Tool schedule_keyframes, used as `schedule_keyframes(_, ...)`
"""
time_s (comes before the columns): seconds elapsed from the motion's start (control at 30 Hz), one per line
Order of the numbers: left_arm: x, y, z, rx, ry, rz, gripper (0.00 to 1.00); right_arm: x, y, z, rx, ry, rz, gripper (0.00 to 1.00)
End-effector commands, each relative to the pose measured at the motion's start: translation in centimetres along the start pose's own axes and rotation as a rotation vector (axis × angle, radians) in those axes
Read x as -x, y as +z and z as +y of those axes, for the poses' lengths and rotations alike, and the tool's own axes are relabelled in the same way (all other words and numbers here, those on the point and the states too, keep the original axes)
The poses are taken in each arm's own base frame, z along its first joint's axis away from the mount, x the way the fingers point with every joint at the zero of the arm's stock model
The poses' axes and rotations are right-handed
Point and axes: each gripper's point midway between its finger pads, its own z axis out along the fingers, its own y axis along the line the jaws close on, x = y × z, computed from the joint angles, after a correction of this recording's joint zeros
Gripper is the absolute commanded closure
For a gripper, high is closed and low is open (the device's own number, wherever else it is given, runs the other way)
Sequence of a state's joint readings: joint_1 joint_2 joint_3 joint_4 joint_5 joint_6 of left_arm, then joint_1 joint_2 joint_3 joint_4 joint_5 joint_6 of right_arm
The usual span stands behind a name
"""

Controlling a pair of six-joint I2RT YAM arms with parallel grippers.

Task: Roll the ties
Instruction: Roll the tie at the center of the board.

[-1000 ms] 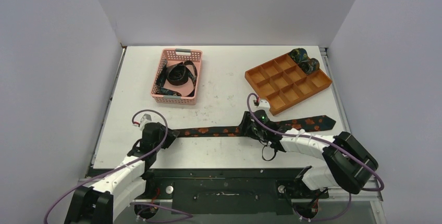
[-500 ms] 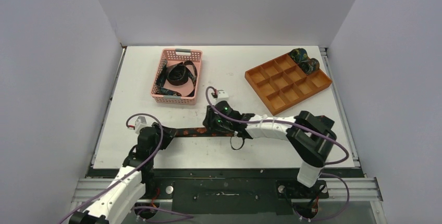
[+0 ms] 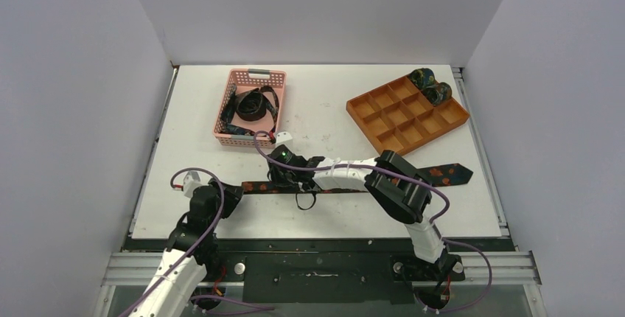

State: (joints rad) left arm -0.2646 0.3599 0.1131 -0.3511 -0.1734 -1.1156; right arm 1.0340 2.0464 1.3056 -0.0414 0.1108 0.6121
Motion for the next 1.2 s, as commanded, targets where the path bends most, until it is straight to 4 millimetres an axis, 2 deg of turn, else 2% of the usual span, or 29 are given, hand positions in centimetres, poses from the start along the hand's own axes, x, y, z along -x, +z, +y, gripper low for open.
schedule_keyframes(0.0,-0.2,0.2,0.8,0.023,-0.018,-0.001,0.57,0.1,0.0,-0.7,-0.038,-0.065,0.025,0.68)
schedule_keyframes(0.5,-0.8,1.2,0.0,0.004,-0.01,0.033,0.58,-1.3,-2.2,1.3,0.099,-0.063,0.102,0.72)
schedule_keyframes(0.63,0.0,0.7,-0.5,-0.001,0.012,0.012,0.58,-0.8,-2.7,1.0,0.09,-0.066,0.094,0.72)
schedule_keyframes(0.8,1.2,-0.5,-2.1,-0.052,0.031,-0.019,0.58,1.0,-4.1,0.5,0.063,-0.081,0.038,0.71)
schedule_keyframes(0.87,1.3,-0.7,-2.2,-0.051,0.036,-0.023,0.58,0.9,-4.4,0.5,0.062,-0.095,0.05,0.7)
schedule_keyframes(0.97,1.3,-0.5,-2.1,-0.04,0.049,-0.015,0.54,0.3,-4.5,0.5,0.067,-0.075,0.059,0.69)
schedule_keyframes(1.07,0.8,-0.3,-2.5,-0.045,0.063,0.013,0.46,1.0,-5.1,0.4,0.084,0.003,0.005,0.71)
schedule_keyframes(1.17,0.2,0.2,-3.3,-0.076,0.07,0.05,0.41,1.3,-5.2,1.4,0.162,0.056,-0.019,0.74)
